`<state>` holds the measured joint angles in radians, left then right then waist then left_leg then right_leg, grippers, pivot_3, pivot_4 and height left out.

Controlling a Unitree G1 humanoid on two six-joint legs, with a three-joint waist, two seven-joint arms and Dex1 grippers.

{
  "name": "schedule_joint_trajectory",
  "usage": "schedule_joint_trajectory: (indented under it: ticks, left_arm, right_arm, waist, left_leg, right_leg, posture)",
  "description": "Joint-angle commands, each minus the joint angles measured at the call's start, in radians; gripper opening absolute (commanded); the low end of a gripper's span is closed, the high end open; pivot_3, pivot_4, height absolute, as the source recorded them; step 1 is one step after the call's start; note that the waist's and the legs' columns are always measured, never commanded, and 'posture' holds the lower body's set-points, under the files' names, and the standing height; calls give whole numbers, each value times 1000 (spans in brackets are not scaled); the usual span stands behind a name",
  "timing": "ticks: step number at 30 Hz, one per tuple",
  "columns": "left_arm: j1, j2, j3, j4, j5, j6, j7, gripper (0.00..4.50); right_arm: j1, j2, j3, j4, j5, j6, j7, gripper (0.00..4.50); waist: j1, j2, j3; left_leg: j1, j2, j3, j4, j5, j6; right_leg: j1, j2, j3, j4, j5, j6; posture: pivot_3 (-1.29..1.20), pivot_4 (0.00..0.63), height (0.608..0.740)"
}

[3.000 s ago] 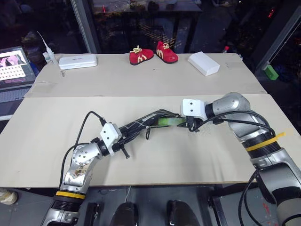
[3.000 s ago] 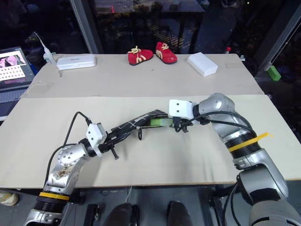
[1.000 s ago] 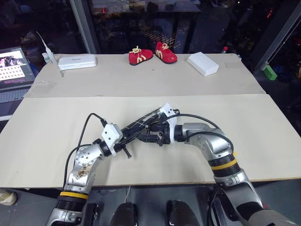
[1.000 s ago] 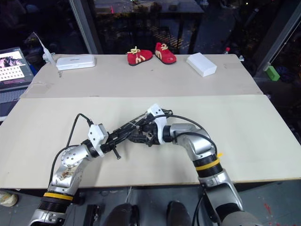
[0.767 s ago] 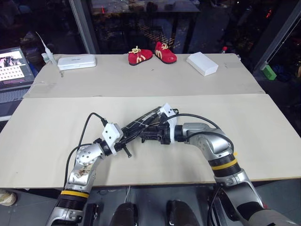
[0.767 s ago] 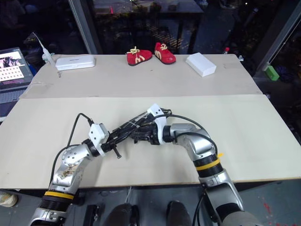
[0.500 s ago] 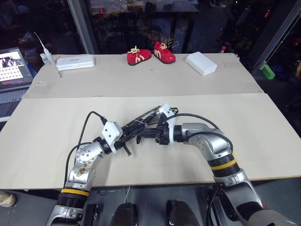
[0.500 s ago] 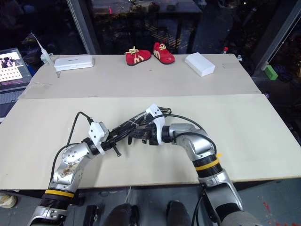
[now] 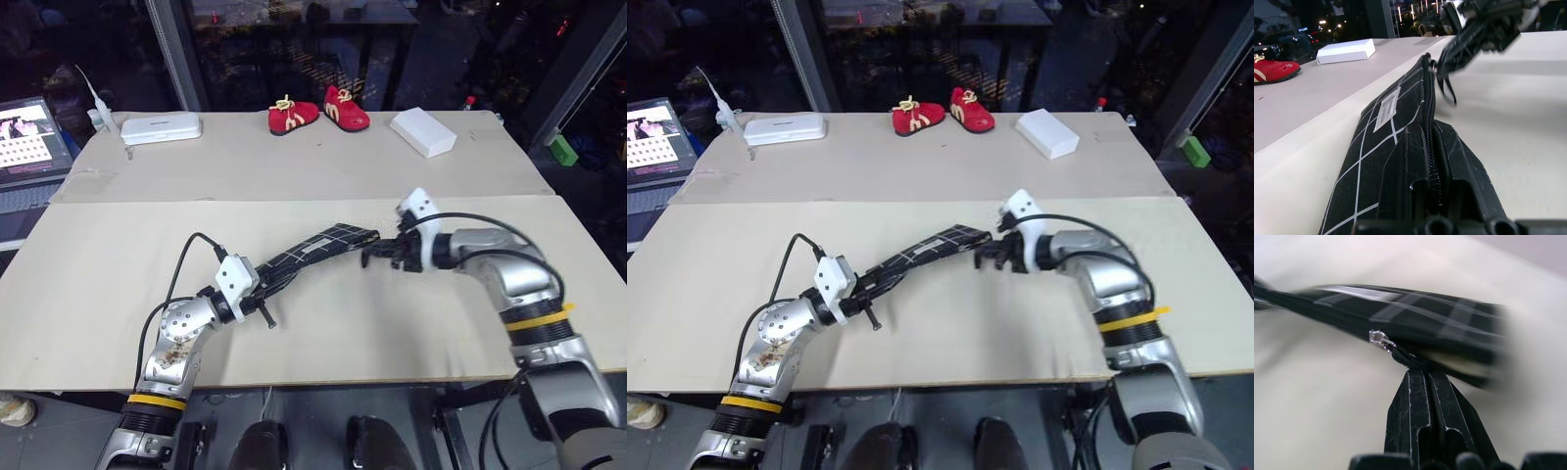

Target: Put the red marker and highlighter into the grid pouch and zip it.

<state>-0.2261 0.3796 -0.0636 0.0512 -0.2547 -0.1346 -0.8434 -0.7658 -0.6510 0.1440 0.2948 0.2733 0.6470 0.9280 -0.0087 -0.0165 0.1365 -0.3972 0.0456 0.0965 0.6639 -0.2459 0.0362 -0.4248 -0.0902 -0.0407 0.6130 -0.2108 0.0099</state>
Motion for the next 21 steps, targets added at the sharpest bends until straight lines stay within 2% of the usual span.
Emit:
schedule_joint_trajectory:
  ticks: [1,5,8,13,17,19,21]
  left_arm:
    - [7,3,11,-35,-6,-28,3,0]
    - [10,3,10,-36,-6,-30,4,0]
    - [10,0,7,-35,-6,-33,8,0]
    - [6,-7,-5,-31,-6,-46,-4,0]
    - [-25,3,-20,-2,-7,-71,-50,0]
    - [-43,11,-24,18,-5,-87,-76,0]
    - [-71,21,-31,46,1,-116,-110,0]
  right_arm:
    - [-77,-49,-47,142,-58,-116,0,40]
    - [-105,-42,-56,191,-33,-130,47,40]
    - [-55,-13,-49,132,23,-118,130,812]
    - [49,-32,-19,-14,50,-70,224,2657]
    - [66,-72,-95,-6,83,-15,233,3888]
    - [71,-106,-136,-11,119,11,260,3888]
    - [124,-184,-175,-71,156,15,334,3888]
  waist:
    - [-4,0,0]
    - [-7,0,0]
    - [-3,0,0]
    - [1,0,0]
    - [6,0,0]
    - [12,0,0]
    - [22,0,0]
  left_leg:
    - [0,0,0,0,0,0]
    - [0,1,0,0,0,0]
    - [0,2,0,0,0,0]
    - [-1,2,0,0,0,0]
    - [-1,1,0,1,0,0]
    - [-1,0,0,1,0,0]
    - [-1,0,0,1,0,0]
  right_leg:
    - [0,0,0,0,0,0]
    - [0,1,1,0,0,0]
    - [-1,1,0,0,0,0]
    - [0,-1,0,0,0,1]
    - [0,-1,1,0,1,2]
    - [0,-1,0,-1,1,2]
    - [0,0,0,-1,1,2]
  posture:
    - [0,150,740]
    - [0,150,740]
    - [0,150,740]
    - [0,150,740]
    - [0,150,740]
    - [0,150,740]
    - [0,150,740]
